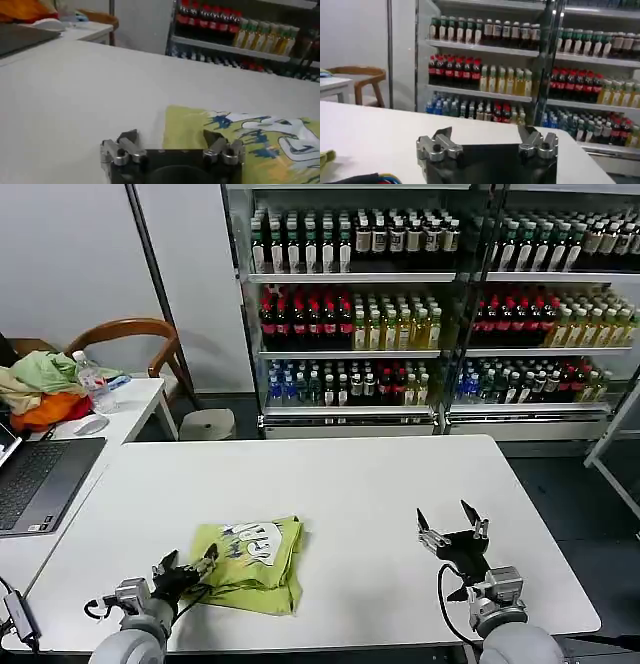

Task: Fold and organize the clothes.

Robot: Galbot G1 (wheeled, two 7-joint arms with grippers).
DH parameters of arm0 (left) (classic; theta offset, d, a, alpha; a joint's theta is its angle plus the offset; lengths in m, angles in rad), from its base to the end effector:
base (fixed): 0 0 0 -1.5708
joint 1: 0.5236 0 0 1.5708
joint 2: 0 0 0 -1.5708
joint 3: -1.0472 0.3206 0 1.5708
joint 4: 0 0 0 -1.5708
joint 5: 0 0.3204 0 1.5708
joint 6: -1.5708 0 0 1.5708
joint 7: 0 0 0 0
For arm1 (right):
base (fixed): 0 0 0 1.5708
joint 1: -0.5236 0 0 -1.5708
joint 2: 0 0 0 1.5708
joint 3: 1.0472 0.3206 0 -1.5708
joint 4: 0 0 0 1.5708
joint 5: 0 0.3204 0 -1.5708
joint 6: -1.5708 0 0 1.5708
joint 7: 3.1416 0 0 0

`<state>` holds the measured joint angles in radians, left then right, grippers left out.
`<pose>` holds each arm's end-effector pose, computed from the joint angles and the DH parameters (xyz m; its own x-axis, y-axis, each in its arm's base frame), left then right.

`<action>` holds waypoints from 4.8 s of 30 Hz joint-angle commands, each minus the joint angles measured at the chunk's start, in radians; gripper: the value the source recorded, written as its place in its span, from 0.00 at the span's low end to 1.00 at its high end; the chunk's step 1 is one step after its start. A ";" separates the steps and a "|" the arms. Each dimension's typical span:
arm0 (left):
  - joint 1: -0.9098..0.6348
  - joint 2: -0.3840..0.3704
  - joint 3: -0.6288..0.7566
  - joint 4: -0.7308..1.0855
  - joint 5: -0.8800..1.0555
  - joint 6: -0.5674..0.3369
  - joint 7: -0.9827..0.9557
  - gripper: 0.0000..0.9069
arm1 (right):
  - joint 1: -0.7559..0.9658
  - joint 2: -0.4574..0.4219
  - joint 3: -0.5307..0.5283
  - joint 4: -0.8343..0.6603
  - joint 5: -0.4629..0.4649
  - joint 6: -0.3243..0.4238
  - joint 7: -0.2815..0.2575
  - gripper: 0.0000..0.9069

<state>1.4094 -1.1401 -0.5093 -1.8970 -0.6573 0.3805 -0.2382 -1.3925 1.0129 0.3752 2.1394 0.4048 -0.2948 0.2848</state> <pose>0.2130 0.0870 -0.2944 -0.8824 -0.0058 0.4705 -0.0867 0.9848 -0.1505 0.2016 -0.0445 -0.2285 -0.9784 -0.0954 0.1832 -0.1170 0.9869 -0.1113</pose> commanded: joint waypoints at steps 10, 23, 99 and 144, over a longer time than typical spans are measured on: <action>0.028 -0.012 0.020 -0.007 0.001 -0.032 0.013 0.06 | -0.001 -0.002 -0.001 0.000 0.001 -0.001 0.000 1.00; 0.019 -0.010 -0.004 -0.063 -0.014 -0.039 0.021 0.03 | 0.001 -0.001 0.010 0.002 0.000 -0.001 0.001 1.00; -0.264 -0.387 0.475 -0.026 0.152 -0.050 -0.063 1.00 | 0.044 0.013 0.058 -0.006 -0.002 -0.014 -0.011 1.00; -0.064 -0.054 -0.043 -0.069 0.333 -0.262 0.144 1.00 | 0.195 0.181 -0.274 -0.220 0.524 -0.268 -0.071 0.00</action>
<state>1.3339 -1.2070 -0.5267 -1.9721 -0.3312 0.1321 -0.1023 -1.2073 1.1788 0.1240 1.9623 0.8593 -0.5520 0.2046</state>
